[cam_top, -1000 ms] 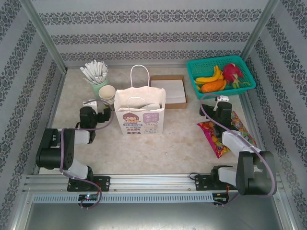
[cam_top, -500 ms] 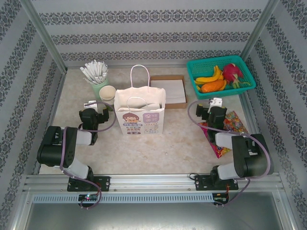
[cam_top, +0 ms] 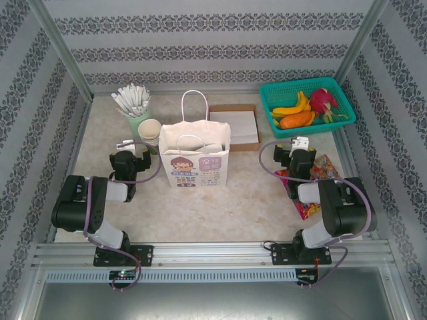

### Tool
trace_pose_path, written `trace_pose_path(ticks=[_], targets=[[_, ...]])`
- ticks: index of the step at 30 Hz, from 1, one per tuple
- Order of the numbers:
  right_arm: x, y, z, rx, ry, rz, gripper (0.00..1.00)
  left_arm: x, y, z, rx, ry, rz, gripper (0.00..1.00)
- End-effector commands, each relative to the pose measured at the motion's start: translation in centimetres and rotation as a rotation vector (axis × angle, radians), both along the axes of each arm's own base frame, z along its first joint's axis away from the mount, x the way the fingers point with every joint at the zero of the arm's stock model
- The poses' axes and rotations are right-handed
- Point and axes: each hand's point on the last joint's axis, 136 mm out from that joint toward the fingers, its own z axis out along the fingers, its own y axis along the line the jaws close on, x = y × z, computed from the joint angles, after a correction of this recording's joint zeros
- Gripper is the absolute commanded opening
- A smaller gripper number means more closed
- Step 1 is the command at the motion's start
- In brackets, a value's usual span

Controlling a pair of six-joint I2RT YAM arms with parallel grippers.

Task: Pack the takeout coffee

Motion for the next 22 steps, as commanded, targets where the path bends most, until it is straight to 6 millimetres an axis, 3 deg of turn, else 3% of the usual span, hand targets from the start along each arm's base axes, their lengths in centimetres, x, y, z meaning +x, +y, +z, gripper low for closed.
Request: trace_pose_path(ticks=[1, 3, 5, 22], targets=[[0.6, -0.3, 1.3, 0.017, -0.040, -0.016, 0.98, 0.8, -0.3, 1.6, 0.000, -0.066, -0.001, 1.00], [0.7, -0.1, 1.3, 0.021, -0.048, -0.002, 0.98, 0.8, -0.3, 1.6, 0.000, -0.065, -0.002, 1.00], [1.3, 3.6, 1.2, 0.075, -0.019, 0.280, 0.98, 0.8, -0.3, 1.6, 0.000, -0.064, -0.001, 1.00], [1.2, 2.6, 1.2, 0.087, -0.026, 0.230, 0.98, 1.0, -0.7, 1.5, -0.010, -0.056, -0.039, 1.00]])
